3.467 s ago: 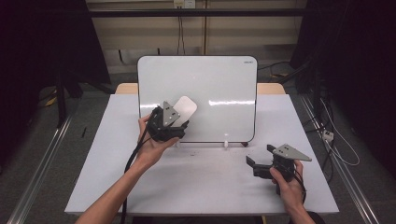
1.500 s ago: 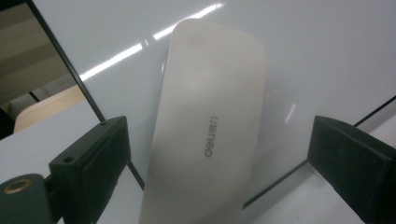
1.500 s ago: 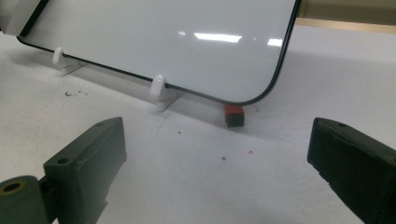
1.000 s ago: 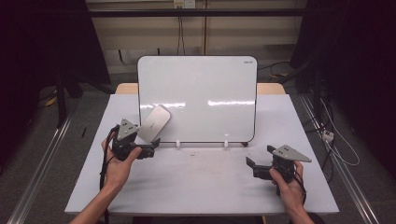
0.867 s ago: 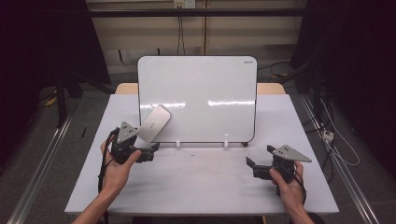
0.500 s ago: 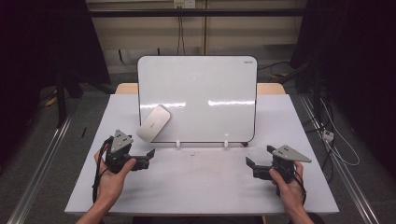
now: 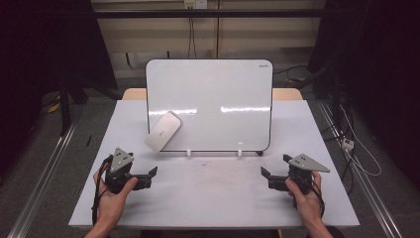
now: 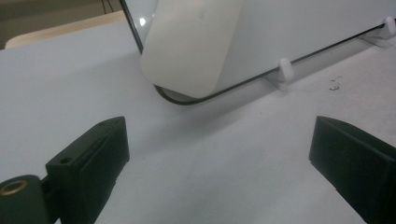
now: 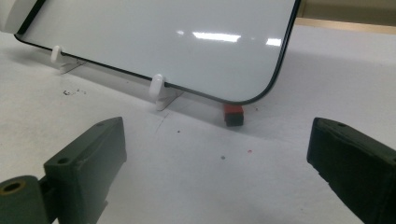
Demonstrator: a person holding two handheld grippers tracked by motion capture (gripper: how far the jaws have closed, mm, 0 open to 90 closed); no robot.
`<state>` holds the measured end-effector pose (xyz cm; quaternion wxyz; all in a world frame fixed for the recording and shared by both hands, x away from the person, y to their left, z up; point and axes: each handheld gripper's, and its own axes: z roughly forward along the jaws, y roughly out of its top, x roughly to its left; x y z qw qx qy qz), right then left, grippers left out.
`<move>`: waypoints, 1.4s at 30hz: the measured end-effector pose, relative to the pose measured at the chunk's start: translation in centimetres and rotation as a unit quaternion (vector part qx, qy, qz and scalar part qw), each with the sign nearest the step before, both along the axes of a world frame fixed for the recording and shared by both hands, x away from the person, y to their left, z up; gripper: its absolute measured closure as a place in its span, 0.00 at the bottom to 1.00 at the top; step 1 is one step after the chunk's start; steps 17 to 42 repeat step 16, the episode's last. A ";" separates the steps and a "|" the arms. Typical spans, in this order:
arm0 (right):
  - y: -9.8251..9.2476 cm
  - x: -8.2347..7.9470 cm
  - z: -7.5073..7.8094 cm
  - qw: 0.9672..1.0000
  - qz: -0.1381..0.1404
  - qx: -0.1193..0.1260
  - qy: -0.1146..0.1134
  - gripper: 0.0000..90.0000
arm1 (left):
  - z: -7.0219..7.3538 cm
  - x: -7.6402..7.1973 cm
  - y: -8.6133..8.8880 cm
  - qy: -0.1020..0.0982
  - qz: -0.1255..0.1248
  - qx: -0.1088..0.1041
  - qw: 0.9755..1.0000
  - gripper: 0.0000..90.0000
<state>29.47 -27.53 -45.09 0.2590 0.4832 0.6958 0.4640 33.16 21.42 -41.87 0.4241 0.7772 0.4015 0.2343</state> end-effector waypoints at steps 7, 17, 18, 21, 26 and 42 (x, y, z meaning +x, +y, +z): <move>-0.2 -0.2 0.0 1.000 -0.001 -0.004 -0.001 0.05 | -0.6 -0.7 0.5 -0.009 0.009 0.008 1.000 0.05; -0.2 -0.1 0.0 1.000 -0.001 -0.006 -0.001 0.06 | -0.4 -0.7 0.9 -0.014 0.015 0.000 1.000 0.06; -0.2 -0.1 0.0 1.000 -0.001 -0.006 -0.001 0.06 | -0.4 -0.7 0.9 -0.014 0.015 0.000 1.000 0.06; -0.2 -0.1 0.0 1.000 -0.001 -0.006 -0.001 0.06 | -0.4 -0.7 0.9 -0.014 0.015 0.000 1.000 0.06; -0.2 -0.1 0.0 1.000 -0.001 -0.006 -0.001 0.06 | -0.4 -0.7 0.9 -0.014 0.015 0.000 1.000 0.06; -0.2 -0.1 0.0 1.000 -0.001 -0.006 -0.001 0.06 | -0.4 -0.7 0.9 -0.014 0.015 0.000 1.000 0.06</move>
